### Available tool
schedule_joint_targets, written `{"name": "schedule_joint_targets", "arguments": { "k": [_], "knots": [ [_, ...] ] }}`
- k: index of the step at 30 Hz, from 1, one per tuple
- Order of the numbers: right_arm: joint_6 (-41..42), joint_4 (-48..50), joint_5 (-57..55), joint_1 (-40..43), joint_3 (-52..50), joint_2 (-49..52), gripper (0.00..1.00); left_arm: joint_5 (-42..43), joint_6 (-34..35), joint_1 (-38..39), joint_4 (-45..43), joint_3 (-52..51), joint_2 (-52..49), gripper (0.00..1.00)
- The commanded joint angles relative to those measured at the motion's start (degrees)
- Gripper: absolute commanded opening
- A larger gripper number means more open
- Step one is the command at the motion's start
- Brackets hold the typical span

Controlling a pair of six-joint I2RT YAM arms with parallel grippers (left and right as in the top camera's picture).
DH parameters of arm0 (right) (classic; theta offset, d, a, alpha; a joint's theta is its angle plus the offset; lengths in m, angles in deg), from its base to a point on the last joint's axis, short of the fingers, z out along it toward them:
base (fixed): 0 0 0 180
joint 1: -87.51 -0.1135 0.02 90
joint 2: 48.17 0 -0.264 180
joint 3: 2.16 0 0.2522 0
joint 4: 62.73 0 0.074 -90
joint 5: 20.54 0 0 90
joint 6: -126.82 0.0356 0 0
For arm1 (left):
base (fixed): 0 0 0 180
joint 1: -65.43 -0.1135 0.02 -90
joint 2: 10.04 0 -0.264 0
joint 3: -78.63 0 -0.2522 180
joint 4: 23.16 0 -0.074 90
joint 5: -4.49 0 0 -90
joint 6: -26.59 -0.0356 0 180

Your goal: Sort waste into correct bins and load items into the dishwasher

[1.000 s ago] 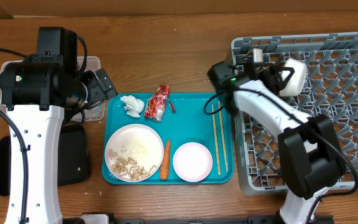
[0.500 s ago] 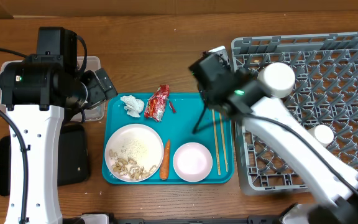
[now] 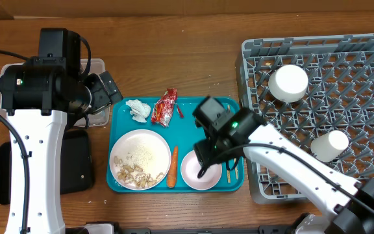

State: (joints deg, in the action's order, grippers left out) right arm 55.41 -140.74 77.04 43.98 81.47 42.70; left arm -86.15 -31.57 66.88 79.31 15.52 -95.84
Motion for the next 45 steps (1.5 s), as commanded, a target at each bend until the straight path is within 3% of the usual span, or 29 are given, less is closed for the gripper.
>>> {"name": "schedule_joint_targets", "arguments": {
  "k": [1, 6, 13, 16, 20, 30, 33, 39, 42, 45],
  "knots": [
    [2.7, 4.8, -5.1, 0.6, -6.8, -0.1, 0.66, 0.2, 0.3, -0.3, -0.1, 0.8, -0.4, 1.00],
    [2.7, 12.5, -7.7, 1.0, -14.5, -0.1, 0.61, 0.2, 0.3, -0.3, -0.1, 0.8, -0.4, 1.00],
    [2.6, 14.5, -4.8, 1.1, -15.3, -0.1, 0.12, 0.2, 0.3, -0.3, -0.1, 0.8, -0.4, 1.00],
    [2.7, 13.7, -3.2, 1.1, -14.0, -0.2, 0.04, 0.2, 0.3, -0.3, -0.1, 0.8, -0.4, 1.00],
    [3.1, 10.3, -5.3, 1.1, -8.5, -1.7, 0.04, 0.2, 0.3, -0.3, -0.1, 0.8, -0.4, 1.00],
    [6.4, 3.1, -28.1, 1.2, 4.5, -5.6, 0.04, 0.2, 0.3, -0.3, -0.1, 0.8, -0.4, 1.00],
    [13.2, -1.3, -41.9, 1.2, 5.7, -5.7, 0.04, 0.2, 0.3, -0.3, -0.1, 0.8, -0.4, 1.00],
    [29.6, -13.2, -80.8, 3.9, 6.5, -6.0, 0.04, 0.2, 0.3, -0.3, -0.1, 0.8, -0.4, 1.00],
    [29.6, -12.9, -92.1, 7.2, 6.5, -6.0, 0.04, 0.2, 0.3, -0.3, -0.1, 0.8, -0.4, 1.00],
    [27.7, -11.9, -94.5, 11.6, 6.5, -5.9, 0.04, 0.2, 0.3, -0.3, -0.1, 0.8, -0.4, 1.00]
  ]
}}
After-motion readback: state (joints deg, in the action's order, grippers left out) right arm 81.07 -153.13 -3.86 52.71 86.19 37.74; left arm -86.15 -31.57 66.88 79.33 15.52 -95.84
